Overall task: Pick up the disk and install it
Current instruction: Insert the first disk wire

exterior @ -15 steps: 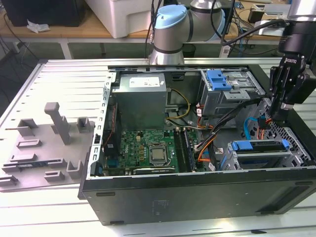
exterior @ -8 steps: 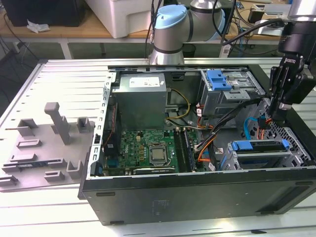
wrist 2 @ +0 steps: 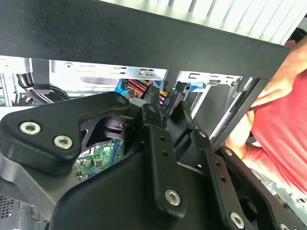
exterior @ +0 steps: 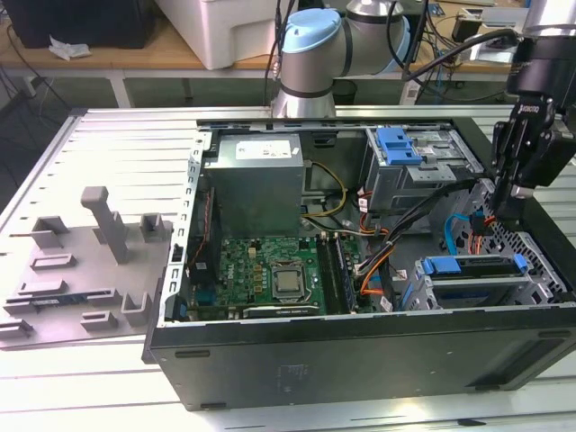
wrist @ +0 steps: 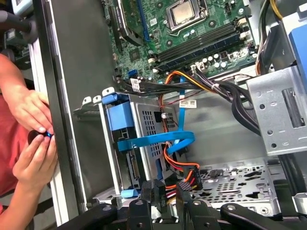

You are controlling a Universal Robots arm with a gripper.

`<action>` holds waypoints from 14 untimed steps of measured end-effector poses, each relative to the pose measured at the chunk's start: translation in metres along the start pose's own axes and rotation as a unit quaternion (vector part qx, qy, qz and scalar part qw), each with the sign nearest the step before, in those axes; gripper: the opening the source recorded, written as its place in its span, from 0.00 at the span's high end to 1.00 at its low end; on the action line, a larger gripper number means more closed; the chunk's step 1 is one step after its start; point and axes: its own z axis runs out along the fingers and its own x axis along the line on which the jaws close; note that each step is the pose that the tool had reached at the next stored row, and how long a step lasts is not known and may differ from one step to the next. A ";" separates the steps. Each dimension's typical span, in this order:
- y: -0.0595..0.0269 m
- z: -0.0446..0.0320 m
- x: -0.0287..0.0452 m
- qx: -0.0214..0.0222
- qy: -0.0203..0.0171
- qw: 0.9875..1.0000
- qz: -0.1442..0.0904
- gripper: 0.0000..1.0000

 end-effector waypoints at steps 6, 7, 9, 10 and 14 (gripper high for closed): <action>0.0003 0.0003 -0.0019 0.000 0.000 1.000 0.000 0.66; 0.0003 0.0003 -0.0019 0.000 0.000 1.000 0.000 0.66; 0.0003 0.0003 -0.0019 0.000 0.000 1.000 0.000 0.66; 0.0003 0.0003 -0.0019 0.000 0.000 1.000 0.000 0.66; 0.0003 0.0004 -0.0019 0.000 0.000 1.000 0.000 0.66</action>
